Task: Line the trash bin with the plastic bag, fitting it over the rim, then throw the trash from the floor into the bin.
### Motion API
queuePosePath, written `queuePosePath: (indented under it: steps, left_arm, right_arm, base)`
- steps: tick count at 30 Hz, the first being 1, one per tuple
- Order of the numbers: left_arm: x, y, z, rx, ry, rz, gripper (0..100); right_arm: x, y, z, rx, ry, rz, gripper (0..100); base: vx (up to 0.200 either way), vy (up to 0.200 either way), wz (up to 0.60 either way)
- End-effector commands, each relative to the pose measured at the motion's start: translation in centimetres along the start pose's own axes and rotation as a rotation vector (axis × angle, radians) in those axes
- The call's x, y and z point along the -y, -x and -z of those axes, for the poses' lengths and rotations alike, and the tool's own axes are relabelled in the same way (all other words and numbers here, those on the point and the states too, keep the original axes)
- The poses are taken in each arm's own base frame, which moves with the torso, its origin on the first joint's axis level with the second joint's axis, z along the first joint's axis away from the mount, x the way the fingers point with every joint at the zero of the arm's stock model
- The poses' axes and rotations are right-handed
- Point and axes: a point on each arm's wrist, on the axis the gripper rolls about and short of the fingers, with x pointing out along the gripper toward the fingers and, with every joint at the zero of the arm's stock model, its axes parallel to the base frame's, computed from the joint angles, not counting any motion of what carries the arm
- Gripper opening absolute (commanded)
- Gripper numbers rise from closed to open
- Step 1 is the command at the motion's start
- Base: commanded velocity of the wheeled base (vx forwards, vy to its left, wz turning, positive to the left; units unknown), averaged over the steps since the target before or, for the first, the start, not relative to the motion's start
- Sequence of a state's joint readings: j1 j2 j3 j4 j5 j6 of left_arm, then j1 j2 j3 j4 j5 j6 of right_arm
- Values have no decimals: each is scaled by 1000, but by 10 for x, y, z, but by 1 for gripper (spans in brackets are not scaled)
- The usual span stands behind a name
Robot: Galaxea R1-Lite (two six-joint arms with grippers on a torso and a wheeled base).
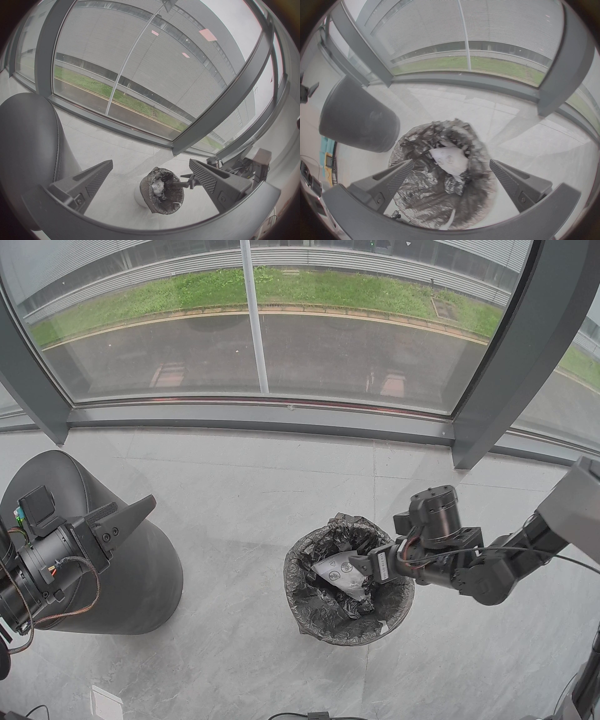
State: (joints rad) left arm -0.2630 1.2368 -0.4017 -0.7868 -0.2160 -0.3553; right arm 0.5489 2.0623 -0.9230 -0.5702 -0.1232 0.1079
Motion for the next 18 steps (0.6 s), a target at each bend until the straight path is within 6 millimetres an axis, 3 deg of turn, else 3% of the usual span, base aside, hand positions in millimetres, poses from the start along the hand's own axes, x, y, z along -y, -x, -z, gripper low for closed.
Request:
queuePosePath:
  steps: [1,11,12,18]
  left_arm:
    - [-1,-1,1,-23,-20,-18,100]
    - [-1,1,1,-14,-29,-49,100]
    - [-1,1,1,-14,-29,-49,100]
    - [2,10,-18,107,-108,-248,100]
  right_arm:
    - [33,54,-17,75,-52,119,100]
    - [77,124,-2,111,-120,323,100]
    - [77,124,-2,111,-120,323,100]
    - [101,195,4,193,-167,550,100]
  base:
    - [0,0,0]
    - [0,0,0]
    - [0,0,0]
    - [0,0,0]
